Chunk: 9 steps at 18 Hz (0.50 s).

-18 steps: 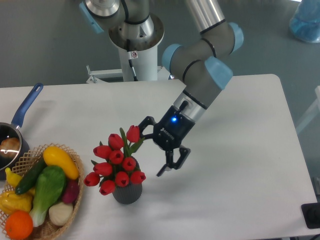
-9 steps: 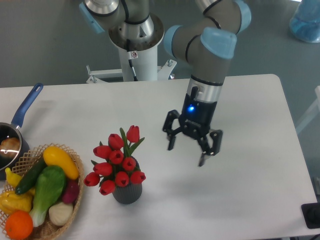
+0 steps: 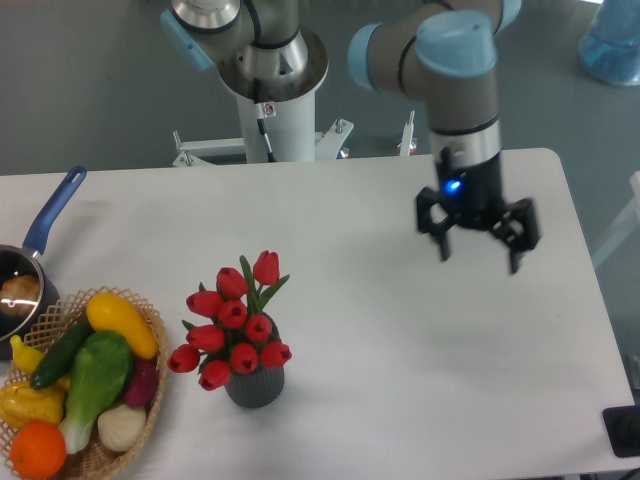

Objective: Insert the flowers into the vase

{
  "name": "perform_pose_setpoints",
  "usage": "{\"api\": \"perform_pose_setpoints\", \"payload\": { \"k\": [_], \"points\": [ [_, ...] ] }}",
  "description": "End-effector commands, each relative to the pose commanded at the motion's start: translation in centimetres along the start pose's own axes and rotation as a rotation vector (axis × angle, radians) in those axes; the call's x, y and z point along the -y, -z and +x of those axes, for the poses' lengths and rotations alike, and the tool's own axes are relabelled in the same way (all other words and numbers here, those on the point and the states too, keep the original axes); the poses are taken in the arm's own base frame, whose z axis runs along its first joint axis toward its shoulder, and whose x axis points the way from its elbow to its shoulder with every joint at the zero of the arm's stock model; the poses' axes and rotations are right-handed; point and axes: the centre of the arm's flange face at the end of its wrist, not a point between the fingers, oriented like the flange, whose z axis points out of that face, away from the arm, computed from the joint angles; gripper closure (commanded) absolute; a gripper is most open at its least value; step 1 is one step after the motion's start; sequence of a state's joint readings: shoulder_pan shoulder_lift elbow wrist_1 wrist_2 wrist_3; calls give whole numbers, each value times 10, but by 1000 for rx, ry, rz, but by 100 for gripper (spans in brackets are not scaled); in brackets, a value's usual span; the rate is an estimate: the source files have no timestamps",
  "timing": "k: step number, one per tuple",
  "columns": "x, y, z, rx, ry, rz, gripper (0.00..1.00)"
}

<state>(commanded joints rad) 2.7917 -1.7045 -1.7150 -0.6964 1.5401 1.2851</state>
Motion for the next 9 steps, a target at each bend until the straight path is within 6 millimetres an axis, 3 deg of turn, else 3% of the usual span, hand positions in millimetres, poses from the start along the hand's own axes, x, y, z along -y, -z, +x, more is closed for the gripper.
{"api": "perform_pose_setpoints", "payload": {
  "k": [3,6,9],
  "points": [
    [-43,29,-12,-34,-82,-56,0],
    [-74,57,-14,-91,-132,-94,0],
    [-86,72,-12,-123,-164,-101,0]
  ]
}}
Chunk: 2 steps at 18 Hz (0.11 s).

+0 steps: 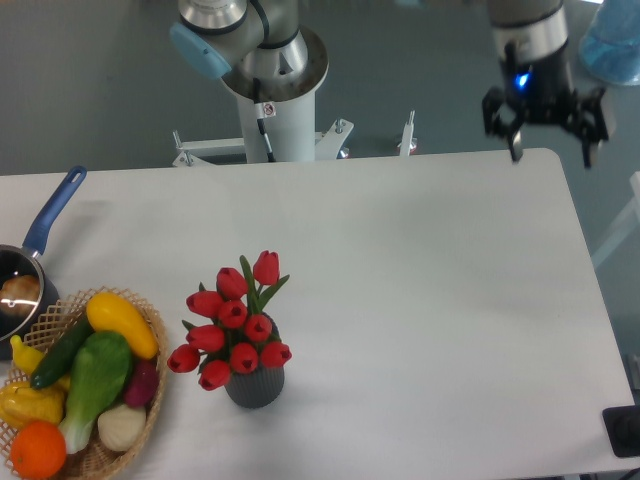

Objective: Insert the flowers into the vase

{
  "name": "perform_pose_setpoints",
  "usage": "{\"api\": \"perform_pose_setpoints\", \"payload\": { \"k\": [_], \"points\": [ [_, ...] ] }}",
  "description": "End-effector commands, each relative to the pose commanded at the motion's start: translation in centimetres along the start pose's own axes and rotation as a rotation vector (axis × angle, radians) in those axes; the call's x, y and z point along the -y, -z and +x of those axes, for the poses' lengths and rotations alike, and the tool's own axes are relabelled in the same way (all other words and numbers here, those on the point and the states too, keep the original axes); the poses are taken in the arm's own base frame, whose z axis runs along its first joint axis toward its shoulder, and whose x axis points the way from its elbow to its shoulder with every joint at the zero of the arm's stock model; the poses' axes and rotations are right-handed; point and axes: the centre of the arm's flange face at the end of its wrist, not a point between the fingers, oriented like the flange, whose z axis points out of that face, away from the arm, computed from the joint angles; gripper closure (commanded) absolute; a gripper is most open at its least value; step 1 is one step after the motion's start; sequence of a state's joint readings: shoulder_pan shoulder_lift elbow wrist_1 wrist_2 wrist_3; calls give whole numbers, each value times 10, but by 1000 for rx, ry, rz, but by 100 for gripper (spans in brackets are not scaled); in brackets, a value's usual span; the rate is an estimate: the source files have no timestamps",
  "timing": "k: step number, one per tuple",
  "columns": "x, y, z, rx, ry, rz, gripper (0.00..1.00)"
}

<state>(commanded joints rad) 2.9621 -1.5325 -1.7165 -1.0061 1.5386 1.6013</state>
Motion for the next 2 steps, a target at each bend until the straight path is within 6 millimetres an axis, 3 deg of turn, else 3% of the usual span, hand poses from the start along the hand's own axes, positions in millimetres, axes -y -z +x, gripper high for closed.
{"api": "perform_pose_setpoints", "payload": {
  "k": [2],
  "points": [
    [-2,-1,3,-11,-6,3,0]
  ]
}}
